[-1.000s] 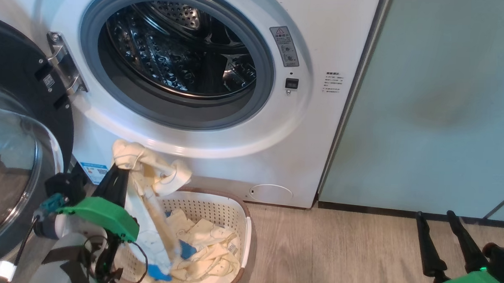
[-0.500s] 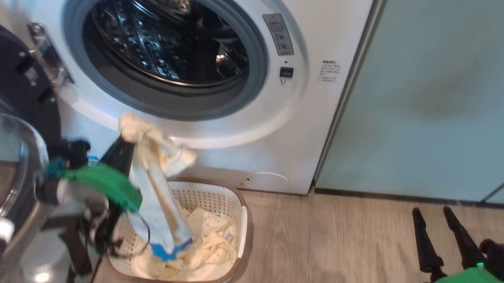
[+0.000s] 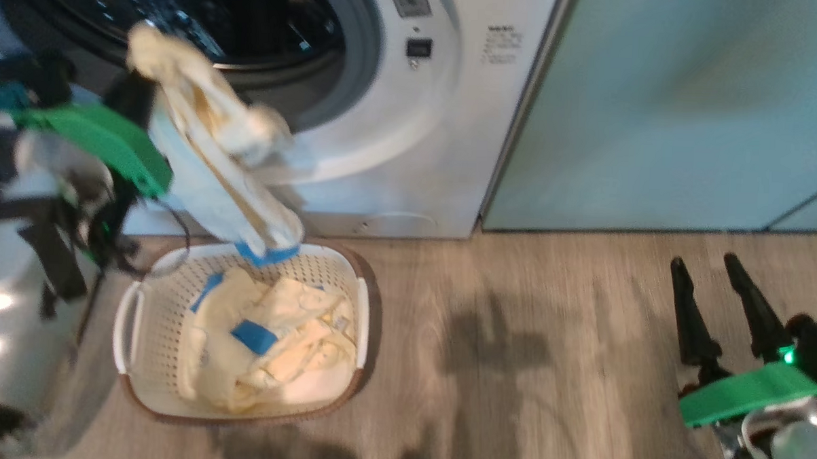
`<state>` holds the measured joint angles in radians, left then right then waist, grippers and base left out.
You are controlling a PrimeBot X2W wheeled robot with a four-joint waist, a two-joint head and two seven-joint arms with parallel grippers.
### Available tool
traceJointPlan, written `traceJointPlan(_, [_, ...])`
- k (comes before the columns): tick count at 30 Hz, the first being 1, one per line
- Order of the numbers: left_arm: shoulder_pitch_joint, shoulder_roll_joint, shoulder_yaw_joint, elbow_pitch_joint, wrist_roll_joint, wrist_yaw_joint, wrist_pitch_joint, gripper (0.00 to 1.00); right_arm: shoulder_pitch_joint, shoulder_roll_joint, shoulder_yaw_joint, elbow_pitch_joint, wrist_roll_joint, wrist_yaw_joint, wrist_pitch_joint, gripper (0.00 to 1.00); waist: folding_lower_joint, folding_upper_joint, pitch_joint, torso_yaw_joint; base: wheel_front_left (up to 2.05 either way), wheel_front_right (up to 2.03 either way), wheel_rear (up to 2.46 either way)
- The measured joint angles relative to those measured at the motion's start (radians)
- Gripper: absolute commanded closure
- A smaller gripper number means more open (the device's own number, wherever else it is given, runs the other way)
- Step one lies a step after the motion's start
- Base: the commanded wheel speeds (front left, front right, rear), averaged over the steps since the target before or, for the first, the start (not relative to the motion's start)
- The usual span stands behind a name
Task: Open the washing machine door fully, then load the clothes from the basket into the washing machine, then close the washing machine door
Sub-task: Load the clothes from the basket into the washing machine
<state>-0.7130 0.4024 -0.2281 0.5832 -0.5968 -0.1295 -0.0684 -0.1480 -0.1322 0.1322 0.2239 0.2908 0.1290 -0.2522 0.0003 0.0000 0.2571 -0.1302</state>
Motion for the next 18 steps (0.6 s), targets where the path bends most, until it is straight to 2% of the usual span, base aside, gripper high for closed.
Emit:
traceJointPlan(2, [-0.060,0.015,-0.006,0.023,-0.010,0.000,-0.003,1.00,-0.024,0.004,0.003,-0.002,0.000,0.000,0.000,0.00,0.0000,0.0000,0.031,-0.016,0.00,0.00,0.00])
traceJointPlan(6, [-0.191,0.081,0.002,0.083,-0.047,0.000,-0.009,1.00,-0.092,0.024,0.022,-0.009,0.006,0.000,0.000,0.00,0.0000,0.0000,0.104,-0.065,0.00,0.00,0.00])
traceJointPlan(9, [-0.249,0.116,-0.009,0.114,-0.065,0.000,0.027,1.00,-0.125,0.042,0.031,-0.014,0.007,0.000,0.000,0.00,-0.0001,0.0000,0.150,-0.095,0.00,0.00,0.00])
traceJointPlan(18, [-0.429,0.183,-0.069,0.210,-0.064,0.000,0.087,1.00,-0.188,0.064,0.039,-0.020,0.009,0.000,0.000,0.00,-0.0001,-0.0001,0.293,-0.165,0.00,0.00,0.00])
